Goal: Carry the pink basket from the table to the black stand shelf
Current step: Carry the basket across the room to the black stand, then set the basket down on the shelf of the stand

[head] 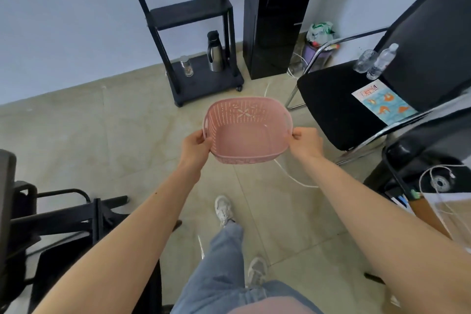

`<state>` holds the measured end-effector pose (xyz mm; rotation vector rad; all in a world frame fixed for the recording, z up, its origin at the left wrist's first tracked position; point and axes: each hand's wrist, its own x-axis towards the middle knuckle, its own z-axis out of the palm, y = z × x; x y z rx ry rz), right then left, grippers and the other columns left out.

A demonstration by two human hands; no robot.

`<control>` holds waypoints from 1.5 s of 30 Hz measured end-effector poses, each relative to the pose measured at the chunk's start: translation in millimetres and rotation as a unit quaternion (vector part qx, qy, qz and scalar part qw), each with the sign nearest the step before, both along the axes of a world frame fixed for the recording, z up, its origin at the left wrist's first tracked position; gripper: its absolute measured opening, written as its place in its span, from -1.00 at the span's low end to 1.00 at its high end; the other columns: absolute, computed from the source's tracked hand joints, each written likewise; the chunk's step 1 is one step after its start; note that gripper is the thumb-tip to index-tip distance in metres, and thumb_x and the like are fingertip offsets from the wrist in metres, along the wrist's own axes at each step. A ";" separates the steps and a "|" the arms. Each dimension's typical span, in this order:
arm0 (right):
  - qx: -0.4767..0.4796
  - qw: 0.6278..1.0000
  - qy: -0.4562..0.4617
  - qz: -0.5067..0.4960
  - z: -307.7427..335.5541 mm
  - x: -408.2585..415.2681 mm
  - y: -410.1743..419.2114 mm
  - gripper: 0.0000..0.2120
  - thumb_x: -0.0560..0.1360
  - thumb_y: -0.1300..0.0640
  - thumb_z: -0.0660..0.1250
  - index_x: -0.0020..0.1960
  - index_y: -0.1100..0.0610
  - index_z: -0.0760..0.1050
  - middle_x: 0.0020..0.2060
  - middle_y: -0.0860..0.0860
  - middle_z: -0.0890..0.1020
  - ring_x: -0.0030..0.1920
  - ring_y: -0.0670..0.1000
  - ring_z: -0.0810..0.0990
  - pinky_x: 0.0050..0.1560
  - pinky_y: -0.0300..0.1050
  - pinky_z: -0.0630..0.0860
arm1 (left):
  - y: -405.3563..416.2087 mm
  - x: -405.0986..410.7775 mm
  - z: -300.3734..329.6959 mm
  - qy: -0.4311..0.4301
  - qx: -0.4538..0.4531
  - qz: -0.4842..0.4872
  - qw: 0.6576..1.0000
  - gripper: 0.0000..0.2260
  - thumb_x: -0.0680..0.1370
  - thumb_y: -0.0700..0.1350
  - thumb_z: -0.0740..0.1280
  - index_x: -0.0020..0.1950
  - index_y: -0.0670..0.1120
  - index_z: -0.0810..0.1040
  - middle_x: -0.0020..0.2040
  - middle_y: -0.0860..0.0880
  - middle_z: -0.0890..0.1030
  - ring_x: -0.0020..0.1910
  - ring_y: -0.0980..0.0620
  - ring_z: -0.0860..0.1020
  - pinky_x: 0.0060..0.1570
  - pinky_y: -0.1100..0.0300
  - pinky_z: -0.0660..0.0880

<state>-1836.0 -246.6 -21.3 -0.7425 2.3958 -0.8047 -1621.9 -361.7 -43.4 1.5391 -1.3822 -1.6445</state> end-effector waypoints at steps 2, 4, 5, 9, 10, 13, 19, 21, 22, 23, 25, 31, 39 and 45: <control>-0.003 1.000 -0.002 0.009 -1.0 -10.3 -33.8 -0.66 0.46 0.30 0.28 -0.45 0.13 0.29 -0.41 0.06 0.23 -0.32 -0.01 0.13 -0.42 -0.06 0.07 | -31.2 -9.6 0.7 0.001 0.000 0.005 1.000 -0.73 0.56 -0.35 0.25 -0.13 -0.04 0.65 -0.24 0.04 0.68 -0.19 0.03 0.62 0.12 -0.01 0.58; -0.008 1.000 -0.010 0.012 -1.3 -19.9 -73.8 -0.75 0.46 0.31 0.28 -0.38 0.16 0.40 -0.37 0.13 0.28 -0.26 0.01 0.19 -0.41 -0.06 0.09 | -67.6 -18.3 3.9 0.003 0.000 0.009 1.000 -0.74 0.55 -0.35 0.25 -0.11 -0.05 0.65 -0.20 0.00 0.68 -0.14 -0.03 0.61 0.16 -0.05 0.58; -0.007 1.000 -0.009 0.016 -1.5 -24.4 -96.8 -0.77 0.46 0.31 0.28 -0.36 0.17 0.42 -0.35 0.14 0.30 -0.25 0.03 0.20 -0.41 -0.06 0.10 | -89.3 -22.3 5.7 0.002 0.002 0.014 1.000 -0.74 0.55 -0.36 0.25 -0.10 -0.06 0.65 -0.20 -0.01 0.67 -0.12 -0.05 0.60 0.18 -0.07 0.58; 0.004 1.000 -0.019 0.010 -4.0 -39.8 -165.5 -0.81 0.48 0.30 0.27 -0.29 0.30 0.56 -0.33 0.26 0.52 -0.28 0.09 0.39 -0.39 -0.09 0.28 | -153.9 -32.3 11.6 0.007 0.001 0.006 1.000 -0.74 0.55 -0.36 0.27 -0.09 -0.04 0.66 -0.25 0.05 0.71 -0.15 -0.02 0.62 0.18 -0.06 0.59; 0.001 1.000 -0.020 0.011 -4.3 -43.8 -182.7 -0.82 0.49 0.28 0.28 -0.20 0.34 0.61 -0.25 0.30 0.61 -0.26 0.15 0.49 -0.32 -0.07 0.39 | -170.8 -35.0 13.6 0.011 0.002 0.005 1.000 -0.72 0.55 -0.36 0.27 -0.11 -0.01 0.66 -0.28 0.09 0.72 -0.17 0.00 0.63 0.17 -0.04 0.59; -0.018 0.999 -0.025 0.023 -8.0 -54.5 -229.8 -0.82 0.49 0.29 0.28 -0.11 0.37 0.63 -0.21 0.30 0.65 -0.24 0.13 0.52 -0.23 -0.07 0.41 | -217.0 -42.2 14.5 0.011 0.003 0.014 1.000 -0.73 0.56 -0.34 0.29 -0.12 0.00 0.66 -0.23 0.04 0.71 -0.15 -0.01 0.62 0.18 -0.05 0.59; -0.016 0.999 -0.006 0.032 -8.1 -72.9 -318.7 -0.81 0.48 0.27 0.30 -0.27 0.27 0.59 -0.36 0.17 0.52 -0.28 0.06 0.40 -0.34 -0.11 0.26 | -297.6 -58.1 11.3 0.010 0.004 0.036 0.999 -0.77 0.57 -0.33 0.30 -0.09 -0.04 0.66 -0.21 0.02 0.69 -0.16 0.00 0.62 0.13 0.01 0.60; -0.010 0.999 -0.006 0.035 -8.7 -78.3 -346.0 -0.77 0.49 0.28 0.30 -0.35 0.21 0.54 -0.39 0.15 0.51 -0.30 0.08 0.39 -0.39 -0.12 0.24 | -318.9 -64.3 11.8 0.010 0.003 0.039 0.999 -0.77 0.57 -0.33 0.30 -0.10 -0.05 0.67 -0.23 0.03 0.69 -0.18 0.01 0.62 0.11 0.03 0.60; -0.014 0.999 -0.009 0.041 -9.6 -84.1 -366.5 -0.75 0.49 0.28 0.30 -0.36 0.19 0.53 -0.40 0.14 0.52 -0.30 0.08 0.40 -0.40 -0.14 0.25 | -336.9 -69.2 12.4 0.011 0.001 0.044 0.999 -0.77 0.57 -0.33 0.30 -0.11 -0.04 0.67 -0.24 0.04 0.70 -0.19 0.02 0.62 0.10 0.03 0.60; -0.019 0.999 -0.016 0.045 -10.3 -87.7 -379.0 -0.74 0.50 0.29 0.30 -0.37 0.18 0.52 -0.41 0.12 0.52 -0.30 0.07 0.40 -0.41 -0.16 0.25 | -348.2 -72.4 12.8 0.009 -0.001 0.046 0.999 -0.76 0.57 -0.32 0.30 -0.12 -0.03 0.67 -0.25 0.04 0.70 -0.20 0.02 0.62 0.10 0.03 0.60; -0.031 0.997 -0.033 0.060 -10.5 -97.5 -412.9 -0.78 0.49 0.31 0.30 -0.31 0.21 0.58 -0.37 0.14 0.54 -0.29 0.05 0.42 -0.42 -0.20 0.27 | -377.7 -81.2 12.9 0.006 -0.004 0.051 0.999 -0.75 0.57 -0.33 0.29 -0.13 -0.04 0.67 -0.23 -0.01 0.68 -0.19 -0.01 0.60 0.11 0.01 0.58; -0.021 0.997 -0.024 0.072 -4.7 -127.7 -503.4 -0.81 0.50 0.24 0.33 -0.25 0.21 0.65 -0.40 0.08 0.56 -0.33 0.06 0.45 -0.47 -0.20 0.25 | -458.3 -111.9 17.6 0.001 0.007 0.075 0.997 -0.74 0.58 -0.33 0.27 -0.17 -0.06 0.65 -0.22 -0.06 0.66 -0.14 -0.08 0.58 0.07 -0.04 0.60; 0.014 0.996 -0.007 0.093 -11.1 -162.1 -629.3 -0.80 0.55 0.22 0.29 -0.19 0.15 0.64 -0.29 0.03 0.58 -0.27 0.02 0.50 -0.45 -0.31 0.25 | -569.0 -142.8 10.7 -0.013 0.023 0.101 0.995 -0.80 0.59 -0.29 0.29 -0.15 -0.09 0.63 -0.10 -0.17 0.62 -0.07 -0.08 0.52 0.19 -0.09 0.54; 0.008 0.997 -0.022 0.078 -27.7 -167.7 -710.3 -0.84 0.56 0.19 0.31 -0.11 0.14 0.66 -0.23 0.03 0.62 -0.22 0.02 0.56 -0.39 -0.29 0.32 | -656.7 -151.7 -1.8 -0.036 0.031 0.094 0.994 -0.81 0.61 -0.26 0.30 -0.13 -0.06 0.64 -0.07 -0.19 0.64 -0.06 -0.10 0.53 0.27 -0.18 0.52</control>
